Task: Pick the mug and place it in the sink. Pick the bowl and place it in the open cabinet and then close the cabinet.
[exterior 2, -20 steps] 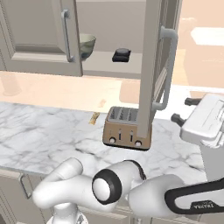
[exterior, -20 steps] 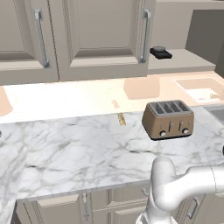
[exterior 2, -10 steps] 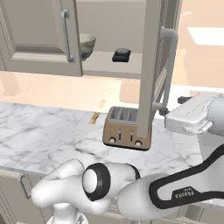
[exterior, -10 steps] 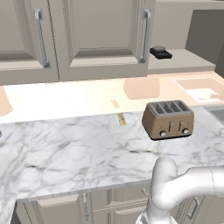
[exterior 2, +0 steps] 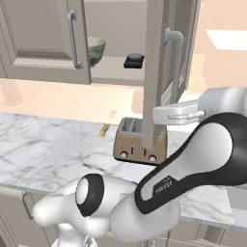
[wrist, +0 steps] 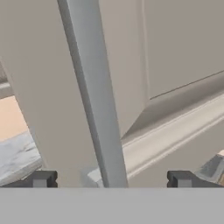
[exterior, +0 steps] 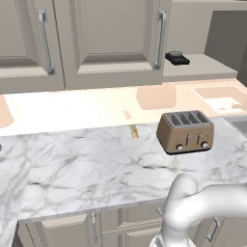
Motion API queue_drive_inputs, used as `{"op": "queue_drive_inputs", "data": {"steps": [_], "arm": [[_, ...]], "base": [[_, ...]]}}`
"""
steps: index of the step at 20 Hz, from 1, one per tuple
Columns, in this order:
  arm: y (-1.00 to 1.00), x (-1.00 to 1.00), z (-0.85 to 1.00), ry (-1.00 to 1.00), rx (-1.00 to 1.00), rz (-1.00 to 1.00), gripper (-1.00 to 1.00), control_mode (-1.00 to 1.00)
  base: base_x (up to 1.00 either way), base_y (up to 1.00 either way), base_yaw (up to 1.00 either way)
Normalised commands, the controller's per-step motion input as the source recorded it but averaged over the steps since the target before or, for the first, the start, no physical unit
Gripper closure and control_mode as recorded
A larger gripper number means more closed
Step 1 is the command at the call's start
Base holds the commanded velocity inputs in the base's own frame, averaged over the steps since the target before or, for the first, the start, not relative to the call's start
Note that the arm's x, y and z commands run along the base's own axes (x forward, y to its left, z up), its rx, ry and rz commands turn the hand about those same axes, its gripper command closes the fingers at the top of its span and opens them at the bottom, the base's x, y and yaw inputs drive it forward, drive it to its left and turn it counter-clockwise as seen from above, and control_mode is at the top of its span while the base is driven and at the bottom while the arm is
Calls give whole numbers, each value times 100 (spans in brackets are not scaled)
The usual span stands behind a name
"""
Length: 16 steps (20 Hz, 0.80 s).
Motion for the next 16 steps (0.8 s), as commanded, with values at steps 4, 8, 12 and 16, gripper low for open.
{"op": "queue_drive_inputs", "data": {"steps": [4, 8, 12, 16], "arm": [[99, -15, 0, 0, 0, -36, -100, -100], [100, -2, -9, 0, -2, -47, -100, -100], [100, 0, -16, -3, 0, -47, -100, -100], [100, 0, -48, 0, 0, -37, -100, -100]], "base": [[0, 0, 0], [0, 0, 0], [0, 0, 0], [0, 0, 0]]}}
